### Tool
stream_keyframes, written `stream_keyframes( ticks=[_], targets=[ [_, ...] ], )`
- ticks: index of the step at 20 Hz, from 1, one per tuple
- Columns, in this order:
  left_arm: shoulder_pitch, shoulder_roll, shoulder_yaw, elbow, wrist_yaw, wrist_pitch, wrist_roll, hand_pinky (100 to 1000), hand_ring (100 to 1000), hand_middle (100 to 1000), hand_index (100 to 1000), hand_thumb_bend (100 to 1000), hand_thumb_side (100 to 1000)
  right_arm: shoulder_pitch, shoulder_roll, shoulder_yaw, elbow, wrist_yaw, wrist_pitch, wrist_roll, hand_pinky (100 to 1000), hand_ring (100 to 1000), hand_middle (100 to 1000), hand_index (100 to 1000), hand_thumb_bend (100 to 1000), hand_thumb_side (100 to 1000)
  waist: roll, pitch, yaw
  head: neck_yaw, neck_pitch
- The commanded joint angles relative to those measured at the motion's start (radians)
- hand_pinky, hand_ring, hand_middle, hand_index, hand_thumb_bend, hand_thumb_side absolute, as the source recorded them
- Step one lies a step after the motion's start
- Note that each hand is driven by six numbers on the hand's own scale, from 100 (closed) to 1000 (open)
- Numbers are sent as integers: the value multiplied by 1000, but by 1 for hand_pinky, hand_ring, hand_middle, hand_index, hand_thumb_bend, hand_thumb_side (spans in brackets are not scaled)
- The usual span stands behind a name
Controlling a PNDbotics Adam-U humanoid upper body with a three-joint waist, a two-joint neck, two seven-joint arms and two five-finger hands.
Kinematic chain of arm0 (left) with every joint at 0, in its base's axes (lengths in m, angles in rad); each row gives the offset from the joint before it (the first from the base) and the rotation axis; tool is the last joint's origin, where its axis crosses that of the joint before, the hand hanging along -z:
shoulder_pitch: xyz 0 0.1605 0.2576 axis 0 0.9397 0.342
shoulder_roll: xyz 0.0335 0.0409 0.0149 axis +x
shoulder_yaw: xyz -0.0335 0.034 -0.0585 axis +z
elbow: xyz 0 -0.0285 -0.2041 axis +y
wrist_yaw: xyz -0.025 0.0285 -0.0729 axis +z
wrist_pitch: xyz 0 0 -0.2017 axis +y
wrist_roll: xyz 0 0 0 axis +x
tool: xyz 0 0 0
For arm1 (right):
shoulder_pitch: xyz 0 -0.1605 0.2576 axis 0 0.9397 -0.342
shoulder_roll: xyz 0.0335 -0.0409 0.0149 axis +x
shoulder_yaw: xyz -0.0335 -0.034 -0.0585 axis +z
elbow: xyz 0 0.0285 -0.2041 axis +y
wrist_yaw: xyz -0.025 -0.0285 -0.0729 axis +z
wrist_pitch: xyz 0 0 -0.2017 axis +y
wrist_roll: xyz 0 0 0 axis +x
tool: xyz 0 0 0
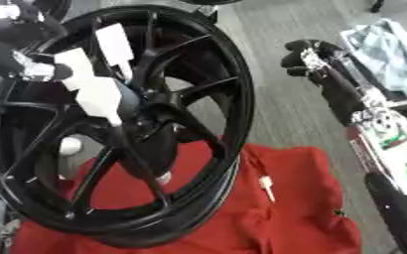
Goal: Pull the pin out of the wheel hub.
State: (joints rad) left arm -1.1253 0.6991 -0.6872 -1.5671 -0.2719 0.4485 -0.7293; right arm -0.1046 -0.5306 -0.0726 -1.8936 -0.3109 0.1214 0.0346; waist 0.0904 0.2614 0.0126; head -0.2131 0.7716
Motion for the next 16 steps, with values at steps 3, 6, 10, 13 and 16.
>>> stream_keyframes(
  ticks=[3, 6, 10, 13, 16],
  targets=[
    [-13, 7, 16, 6, 5, -7, -17, 938, 884, 841, 892, 401, 571, -4, -7, -4, -5, 8, 3, -2, 805, 746, 598, 734, 100, 636, -3, -14, -4, 2, -9],
    [-14, 2, 18, 16, -5, -12, -14, 937, 883, 840, 889, 393, 554, -3, -6, -4, -4, 8, 4, -3, 805, 746, 598, 734, 100, 638, -3, -12, -5, 3, -9],
    [-14, -5, 20, 31, -17, -22, -9, 935, 882, 837, 887, 380, 542, -3, -5, -4, -3, 9, 4, -3, 805, 746, 598, 734, 100, 640, -2, -11, -7, 2, -11],
    [-15, -7, 21, 37, -19, -29, -9, 936, 882, 837, 885, 381, 537, -3, -5, -5, -3, 9, 4, -3, 805, 747, 598, 734, 100, 641, -2, -12, -8, 2, -11],
    [-16, -10, 20, 38, -21, -34, -10, 935, 881, 837, 881, 384, 535, -2, -4, -5, -2, 9, 5, -2, 805, 747, 598, 734, 100, 643, -1, -13, -9, 3, -11]
  ],
)
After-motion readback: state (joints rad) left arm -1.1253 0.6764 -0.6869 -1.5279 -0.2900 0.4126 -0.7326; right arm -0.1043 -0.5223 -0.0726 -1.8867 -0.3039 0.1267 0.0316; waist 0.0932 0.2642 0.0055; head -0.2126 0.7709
